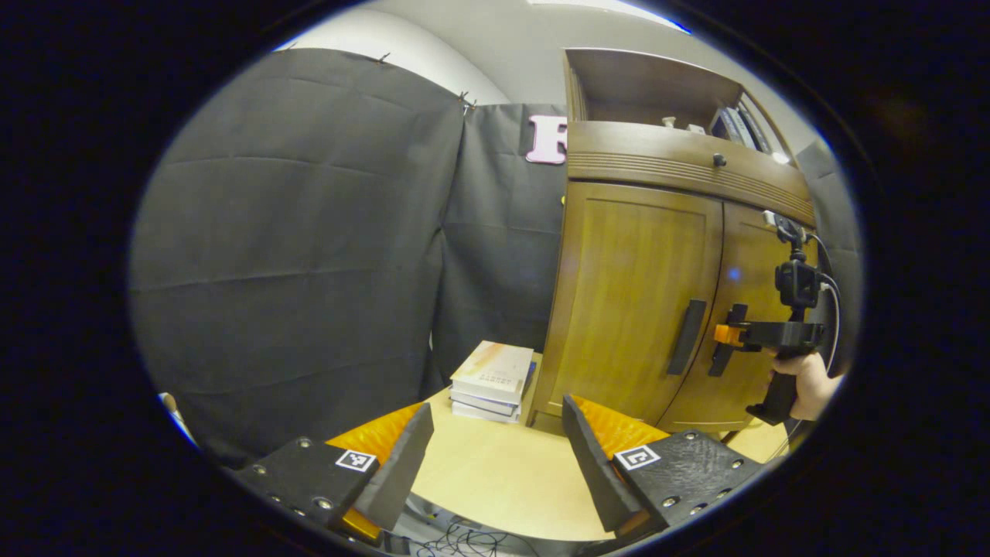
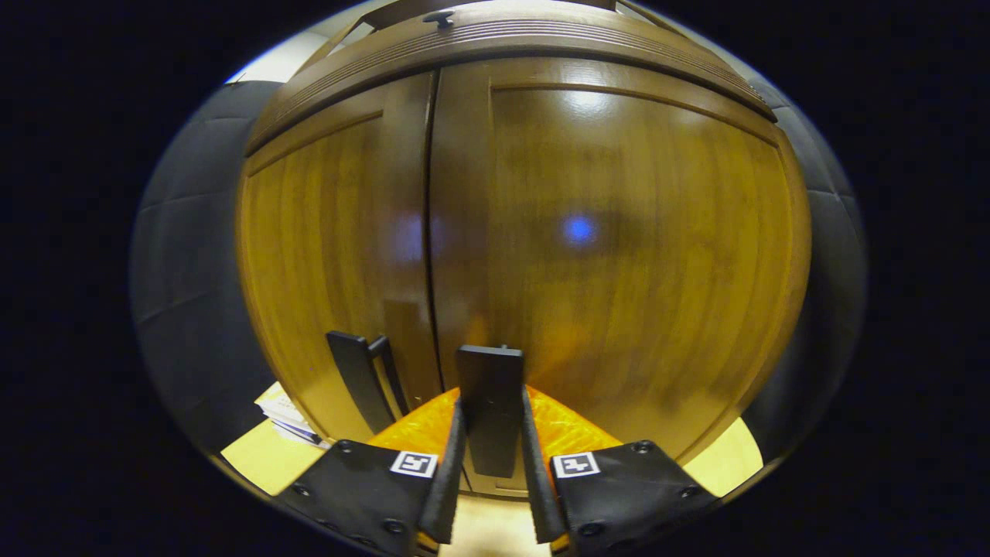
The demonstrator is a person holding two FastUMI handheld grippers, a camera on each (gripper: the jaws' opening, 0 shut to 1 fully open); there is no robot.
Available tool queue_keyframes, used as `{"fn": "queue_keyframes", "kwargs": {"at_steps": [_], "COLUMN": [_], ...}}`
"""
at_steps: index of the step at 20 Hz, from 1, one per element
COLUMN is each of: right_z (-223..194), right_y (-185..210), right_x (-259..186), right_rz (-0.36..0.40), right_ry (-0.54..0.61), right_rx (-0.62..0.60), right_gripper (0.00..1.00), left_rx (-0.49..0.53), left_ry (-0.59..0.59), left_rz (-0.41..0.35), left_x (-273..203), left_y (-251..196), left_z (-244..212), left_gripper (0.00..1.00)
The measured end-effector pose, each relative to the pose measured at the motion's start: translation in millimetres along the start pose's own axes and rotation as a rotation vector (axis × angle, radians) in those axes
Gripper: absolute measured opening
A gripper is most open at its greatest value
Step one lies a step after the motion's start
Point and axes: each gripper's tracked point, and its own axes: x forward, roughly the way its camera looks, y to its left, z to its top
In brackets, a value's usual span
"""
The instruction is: Open the right door of the double-door shoe cabinet with the right hand, and open the left door with the left hand.
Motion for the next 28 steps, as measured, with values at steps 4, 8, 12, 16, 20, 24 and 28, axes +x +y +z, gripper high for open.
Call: {"fn": "queue_keyframes", "kwargs": {"at_steps": [4,8,12,16,20,24,28], "right_z": [-3,-6,-10,-15,-25,-32,-41], "right_y": [1,3,2,3,0,-7,-19], "right_x": [0,-3,-23,-39,-63,-90,-106], "right_rz": [0.009,0.036,0.049,0.059,0.077,0.079,0.069], "right_ry": [0.004,0.018,0.015,0.008,0.001,-0.013,-0.022], "right_rx": [0.012,0.008,0.002,0.002,-0.007,-0.001,0.006], "right_gripper": [0.29,0.24,0.24,0.23,0.24,0.24,0.24], "left_rx": [0.007,0.001,-0.007,-0.004,-0.006,0.000,0.005], "left_ry": [-0.006,-0.011,-0.015,-0.013,-0.009,-0.010,-0.014], "left_rz": [-0.013,-0.029,-0.051,-0.086,-0.126,-0.174,-0.234], "left_x": [0,0,-2,-3,-5,-6,-7], "left_y": [-1,-4,-7,-11,-15,-20,-26], "left_z": [2,2,3,3,5,6,7], "left_gripper": [0.96,0.96,0.96,0.95,0.95,0.96,0.96]}}
